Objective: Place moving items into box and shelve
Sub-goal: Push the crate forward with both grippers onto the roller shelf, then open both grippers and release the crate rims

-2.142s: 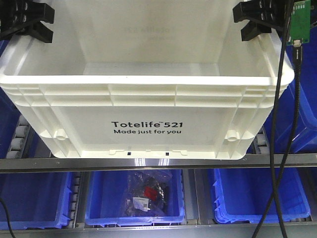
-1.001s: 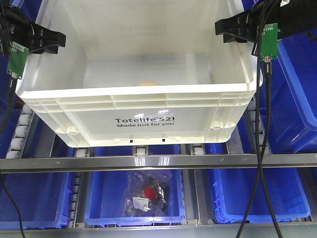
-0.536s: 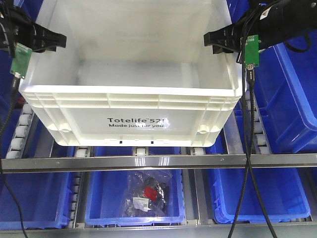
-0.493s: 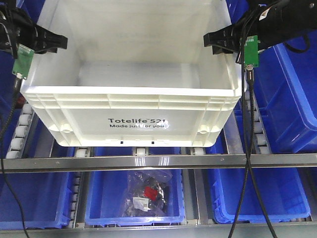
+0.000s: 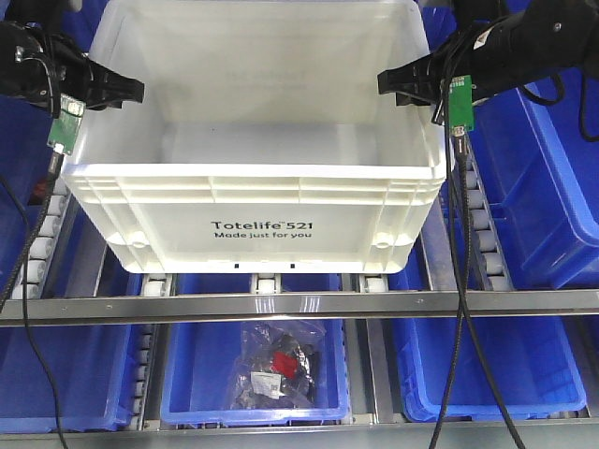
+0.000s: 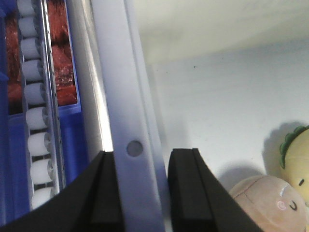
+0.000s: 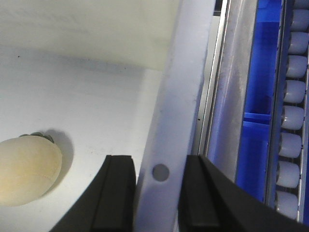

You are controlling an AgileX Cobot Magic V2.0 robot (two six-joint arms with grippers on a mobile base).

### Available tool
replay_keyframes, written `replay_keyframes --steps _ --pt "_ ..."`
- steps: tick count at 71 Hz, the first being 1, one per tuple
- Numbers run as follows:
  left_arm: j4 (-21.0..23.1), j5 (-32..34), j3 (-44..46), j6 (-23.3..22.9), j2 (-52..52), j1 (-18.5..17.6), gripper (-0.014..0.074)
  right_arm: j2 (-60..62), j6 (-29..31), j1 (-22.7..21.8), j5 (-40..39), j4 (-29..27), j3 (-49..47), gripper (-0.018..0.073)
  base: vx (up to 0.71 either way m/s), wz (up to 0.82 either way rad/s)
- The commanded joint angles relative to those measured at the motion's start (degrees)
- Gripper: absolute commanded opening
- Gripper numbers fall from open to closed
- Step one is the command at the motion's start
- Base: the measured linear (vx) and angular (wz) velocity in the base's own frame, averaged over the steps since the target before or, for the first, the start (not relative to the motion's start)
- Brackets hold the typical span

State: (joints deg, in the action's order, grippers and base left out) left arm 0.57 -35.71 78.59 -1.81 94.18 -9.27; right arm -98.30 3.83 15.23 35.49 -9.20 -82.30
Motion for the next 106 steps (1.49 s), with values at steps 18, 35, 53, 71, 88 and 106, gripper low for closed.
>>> replay_keyframes --steps 18,35,53,71,88,106 --pt "1.7 6.9 1.8 1.1 -1.4 -0.7 0.0177 2.6 2.6 0.4 -6.0 -2.1 -2.3 0.0221 0.0 0.0" --pt "1.6 7.0 1.8 1.1 -1.4 -0.7 0.0435 2.6 2.6 0.4 -7.4 -1.8 -2.3 0.0588 0.0 0.0" --pt "1.5 8.3 1.9 1.0 -1.6 -0.7 0.0561 3.1 2.6 0.4 -9.6 -1.1 -2.5 0.0687 0.0 0.0" --pt "-0.6 10.1 1.9 0.9 -4.1 -0.7 0.056 6.3 2.6 0.4 -10.1 3.0 -2.5 0.0643 0.0 0.0" --pt "-0.2 9.5 1.9 1.0 -7.0 -0.7 0.056 10.2 2.4 0.4 -10.0 2.9 -2.5 0.0589 0.0 0.0" --pt "1.3 7.1 1.9 1.0 -8.8 -0.7 0.056 11.0 2.3 0.4 -8.2 2.6 -2.5 0.0561 0.0 0.0"
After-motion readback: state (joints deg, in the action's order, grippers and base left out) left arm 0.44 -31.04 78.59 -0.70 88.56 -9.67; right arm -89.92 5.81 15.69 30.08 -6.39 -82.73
